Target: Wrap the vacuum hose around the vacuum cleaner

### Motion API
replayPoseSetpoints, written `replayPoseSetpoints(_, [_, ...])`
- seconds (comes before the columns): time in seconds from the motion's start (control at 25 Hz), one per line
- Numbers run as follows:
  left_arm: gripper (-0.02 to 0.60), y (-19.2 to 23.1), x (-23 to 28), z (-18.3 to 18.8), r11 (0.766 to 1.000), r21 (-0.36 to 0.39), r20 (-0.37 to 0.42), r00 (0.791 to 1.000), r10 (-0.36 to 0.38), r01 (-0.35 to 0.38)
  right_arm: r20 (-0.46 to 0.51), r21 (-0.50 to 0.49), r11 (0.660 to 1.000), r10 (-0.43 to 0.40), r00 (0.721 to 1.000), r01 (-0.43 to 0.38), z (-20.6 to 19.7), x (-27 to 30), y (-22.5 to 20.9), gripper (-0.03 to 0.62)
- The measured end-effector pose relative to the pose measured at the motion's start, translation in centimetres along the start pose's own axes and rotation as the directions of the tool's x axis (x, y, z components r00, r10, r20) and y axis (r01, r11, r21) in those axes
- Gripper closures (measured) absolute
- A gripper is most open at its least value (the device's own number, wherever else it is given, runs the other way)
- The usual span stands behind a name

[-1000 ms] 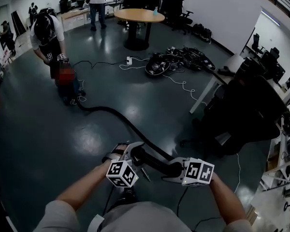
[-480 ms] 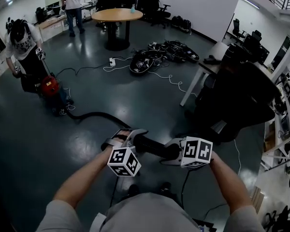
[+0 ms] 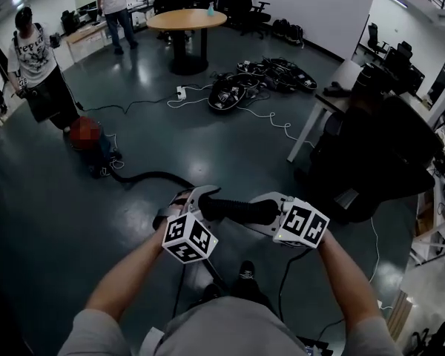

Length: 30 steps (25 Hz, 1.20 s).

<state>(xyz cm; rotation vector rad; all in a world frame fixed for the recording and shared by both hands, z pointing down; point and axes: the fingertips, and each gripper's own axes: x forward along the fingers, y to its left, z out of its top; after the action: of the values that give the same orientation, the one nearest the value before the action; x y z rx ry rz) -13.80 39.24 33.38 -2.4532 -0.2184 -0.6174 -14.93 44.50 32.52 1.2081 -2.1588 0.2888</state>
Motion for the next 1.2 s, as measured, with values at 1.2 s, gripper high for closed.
replayPoseSetpoints(1.2, [0.396, 11.2, 6.0, 4.0, 0.99, 0.021, -0.23, 0.963, 0.142, -0.141, 0.271, 0.318, 0.868, -0.468, 0.841, 0.38, -5.9, -3.7, -8.9, 0.284])
